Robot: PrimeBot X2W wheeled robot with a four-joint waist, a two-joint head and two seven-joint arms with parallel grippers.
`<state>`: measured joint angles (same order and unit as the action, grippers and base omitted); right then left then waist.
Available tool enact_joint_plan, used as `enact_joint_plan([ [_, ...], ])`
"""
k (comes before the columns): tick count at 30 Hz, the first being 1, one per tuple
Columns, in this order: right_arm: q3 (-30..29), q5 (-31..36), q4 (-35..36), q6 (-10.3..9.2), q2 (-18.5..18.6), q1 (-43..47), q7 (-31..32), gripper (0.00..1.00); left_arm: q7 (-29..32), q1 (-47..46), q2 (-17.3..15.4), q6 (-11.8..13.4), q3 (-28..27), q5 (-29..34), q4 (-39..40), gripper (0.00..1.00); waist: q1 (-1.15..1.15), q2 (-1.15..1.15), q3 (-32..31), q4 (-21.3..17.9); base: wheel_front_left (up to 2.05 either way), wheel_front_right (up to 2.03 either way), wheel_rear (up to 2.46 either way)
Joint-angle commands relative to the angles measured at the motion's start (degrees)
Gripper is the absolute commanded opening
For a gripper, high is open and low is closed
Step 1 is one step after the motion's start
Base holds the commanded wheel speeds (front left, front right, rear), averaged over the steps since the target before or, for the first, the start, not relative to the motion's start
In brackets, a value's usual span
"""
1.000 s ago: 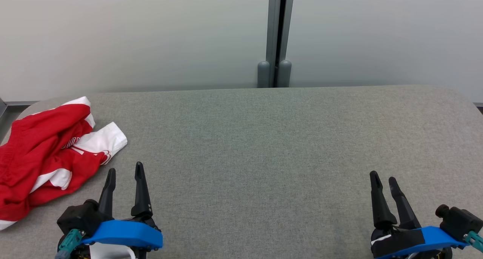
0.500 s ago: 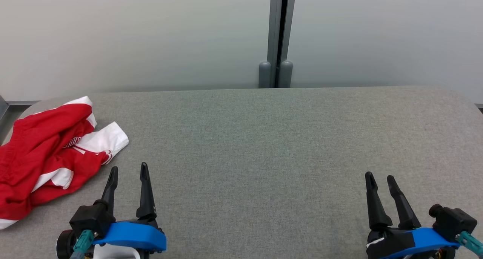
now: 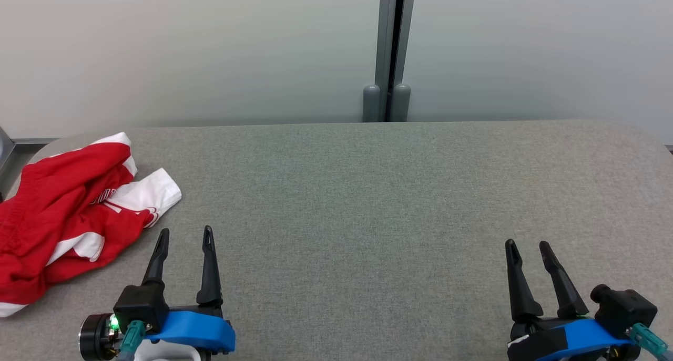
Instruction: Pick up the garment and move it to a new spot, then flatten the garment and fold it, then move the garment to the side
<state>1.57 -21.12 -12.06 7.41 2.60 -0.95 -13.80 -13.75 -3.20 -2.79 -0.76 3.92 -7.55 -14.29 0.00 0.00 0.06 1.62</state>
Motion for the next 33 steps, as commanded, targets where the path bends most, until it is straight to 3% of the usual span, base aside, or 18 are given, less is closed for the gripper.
enact_joint_plan([
  [1, 0.02, 0.95, 0.23, 0.13, 0.46, 0.45, -0.46, 1.0, -0.56, -0.57, -0.22, 0.31, -0.04, 1.09, -0.02, 1.0, 0.0, 0.0, 0.01, 0.02, 0.0, 0.0, 0.0],
  [12, -0.45, 5.41, -0.82, 0.14, 0.48, 1.08, -1.51, 1.0, -1.54, -0.74, -0.18, 0.42, -0.38, 3.37, -1.66, 1.0, 0.0, 0.0, 0.15, 0.04, 0.0, 0.0, 0.0],
  [33, -0.26, 5.3, -2.1, 0.09, 0.46, 0.35, -1.46, 1.0, -1.53, -1.19, -0.15, 1.02, -0.45, 1.69, -2.18, 1.0, 0.0, 0.0, 0.5, 0.27, 0.0, 0.0, 0.0],
])
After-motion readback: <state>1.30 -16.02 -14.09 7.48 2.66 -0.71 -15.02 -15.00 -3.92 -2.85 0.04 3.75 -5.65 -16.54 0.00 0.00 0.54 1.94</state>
